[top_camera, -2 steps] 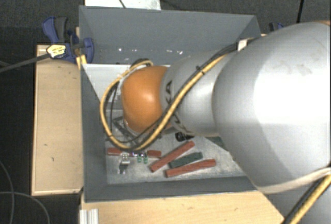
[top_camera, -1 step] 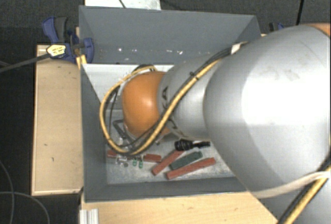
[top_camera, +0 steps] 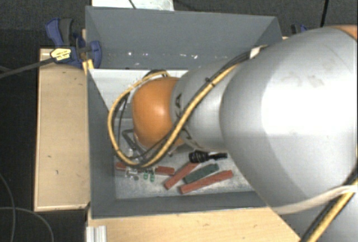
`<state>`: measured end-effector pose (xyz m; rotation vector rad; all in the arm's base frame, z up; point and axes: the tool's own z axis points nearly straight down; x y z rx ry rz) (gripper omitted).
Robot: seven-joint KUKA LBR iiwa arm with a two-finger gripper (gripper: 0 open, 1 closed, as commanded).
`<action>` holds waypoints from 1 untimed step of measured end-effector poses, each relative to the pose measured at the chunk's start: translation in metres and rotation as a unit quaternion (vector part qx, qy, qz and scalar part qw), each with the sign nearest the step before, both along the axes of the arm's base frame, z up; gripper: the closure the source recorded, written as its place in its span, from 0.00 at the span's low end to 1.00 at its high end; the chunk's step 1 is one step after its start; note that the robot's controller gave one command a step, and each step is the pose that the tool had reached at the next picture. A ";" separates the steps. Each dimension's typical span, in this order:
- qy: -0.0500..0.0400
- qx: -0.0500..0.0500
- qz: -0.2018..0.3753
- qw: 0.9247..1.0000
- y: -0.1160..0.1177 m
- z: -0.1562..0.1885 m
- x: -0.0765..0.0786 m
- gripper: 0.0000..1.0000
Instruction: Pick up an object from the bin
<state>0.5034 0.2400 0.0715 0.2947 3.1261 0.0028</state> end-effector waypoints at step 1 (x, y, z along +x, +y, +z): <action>0.000 0.000 0.000 1.000 0.000 0.002 -0.001 1.00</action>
Offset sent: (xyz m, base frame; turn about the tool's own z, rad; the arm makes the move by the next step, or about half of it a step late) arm 0.0000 0.0001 0.0064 0.0000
